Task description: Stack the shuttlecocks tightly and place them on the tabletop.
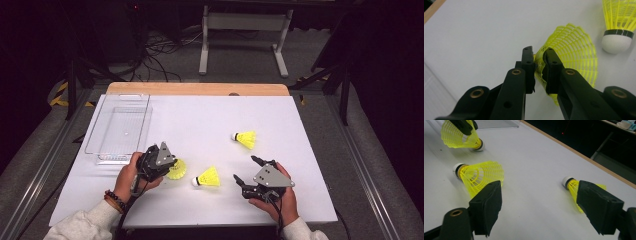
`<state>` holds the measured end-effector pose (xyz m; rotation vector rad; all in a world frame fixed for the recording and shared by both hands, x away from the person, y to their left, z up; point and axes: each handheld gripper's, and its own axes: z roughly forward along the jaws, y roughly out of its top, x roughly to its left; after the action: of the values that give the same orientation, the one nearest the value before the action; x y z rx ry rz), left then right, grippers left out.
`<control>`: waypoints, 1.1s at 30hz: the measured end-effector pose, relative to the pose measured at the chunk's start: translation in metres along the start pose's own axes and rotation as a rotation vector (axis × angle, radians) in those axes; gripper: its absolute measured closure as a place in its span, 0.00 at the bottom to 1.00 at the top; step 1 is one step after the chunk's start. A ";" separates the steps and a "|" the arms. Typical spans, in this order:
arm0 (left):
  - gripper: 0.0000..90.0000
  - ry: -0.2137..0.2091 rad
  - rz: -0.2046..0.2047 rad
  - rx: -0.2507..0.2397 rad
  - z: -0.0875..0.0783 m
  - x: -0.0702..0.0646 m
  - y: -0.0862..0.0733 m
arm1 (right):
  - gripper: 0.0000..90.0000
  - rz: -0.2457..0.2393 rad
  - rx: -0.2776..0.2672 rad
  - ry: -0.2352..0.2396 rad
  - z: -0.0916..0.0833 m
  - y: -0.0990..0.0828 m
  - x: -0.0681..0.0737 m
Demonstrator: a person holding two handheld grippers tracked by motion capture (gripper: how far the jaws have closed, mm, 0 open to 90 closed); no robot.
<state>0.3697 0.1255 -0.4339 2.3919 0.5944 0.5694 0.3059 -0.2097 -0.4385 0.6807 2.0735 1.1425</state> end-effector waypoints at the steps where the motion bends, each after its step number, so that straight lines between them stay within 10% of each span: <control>1: 0.88 -0.005 0.004 -0.001 0.002 -0.001 0.001 | 0.24 0.001 0.002 0.001 0.000 0.000 0.000; 18: 0.67 -0.058 -0.011 -0.015 0.032 0.005 0.017 | 0.25 -0.015 0.040 0.042 0.005 -0.002 0.004; 33: 0.96 0.019 0.000 0.013 0.015 0.014 0.025 | 0.25 -0.029 0.057 0.061 0.008 -0.003 0.005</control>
<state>0.3957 0.1088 -0.4250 2.4008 0.6079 0.5900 0.3081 -0.2035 -0.4455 0.6484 2.1669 1.1045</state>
